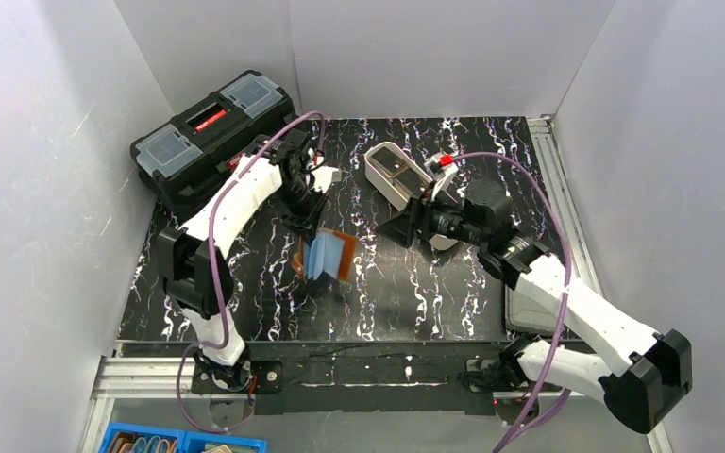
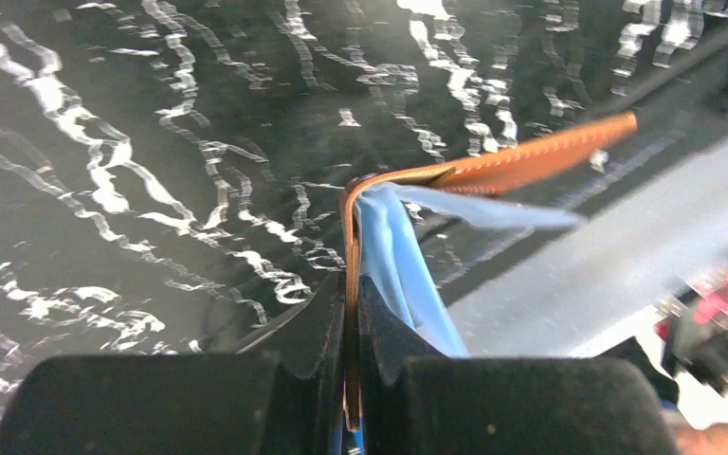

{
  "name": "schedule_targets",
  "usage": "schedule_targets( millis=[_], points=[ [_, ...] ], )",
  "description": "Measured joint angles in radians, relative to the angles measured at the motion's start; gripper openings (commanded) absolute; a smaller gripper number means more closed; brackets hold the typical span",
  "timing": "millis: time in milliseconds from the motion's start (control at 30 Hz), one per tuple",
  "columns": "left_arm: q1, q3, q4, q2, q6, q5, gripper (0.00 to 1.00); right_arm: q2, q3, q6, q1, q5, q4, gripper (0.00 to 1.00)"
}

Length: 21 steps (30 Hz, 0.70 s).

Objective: Put the credit cards into the card holder
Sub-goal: Open the card holder.

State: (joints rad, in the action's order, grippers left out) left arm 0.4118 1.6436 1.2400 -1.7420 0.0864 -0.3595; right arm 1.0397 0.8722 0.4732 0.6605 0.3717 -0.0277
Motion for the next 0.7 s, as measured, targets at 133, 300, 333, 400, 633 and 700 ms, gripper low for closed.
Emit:
schedule_targets(
  millis=[133,300,333,400,633,700],
  points=[
    [0.039,0.05,0.032,-0.11,-0.047,0.146,0.0,0.105,0.01,-0.01,0.071,-0.007,-0.028,0.71],
    [0.048,0.058,0.06,-0.212,-0.093,0.187,0.0,0.272,0.078,-0.014,0.122,0.01,-0.047,0.7],
    [0.045,0.06,0.061,-0.217,-0.097,0.182,0.0,0.299,0.089,-0.014,0.128,0.016,-0.056,0.7],
    [0.035,0.064,0.068,-0.217,-0.103,0.157,0.0,0.343,0.098,-0.014,0.133,0.022,-0.071,0.69],
    [-0.035,0.027,0.034,-0.187,-0.058,-0.071,0.0,0.402,0.09,0.0,0.133,0.019,-0.113,0.69],
    [-0.061,0.009,0.025,-0.186,-0.031,-0.146,0.0,0.401,0.072,0.007,0.13,0.013,-0.133,0.71]
  ],
)
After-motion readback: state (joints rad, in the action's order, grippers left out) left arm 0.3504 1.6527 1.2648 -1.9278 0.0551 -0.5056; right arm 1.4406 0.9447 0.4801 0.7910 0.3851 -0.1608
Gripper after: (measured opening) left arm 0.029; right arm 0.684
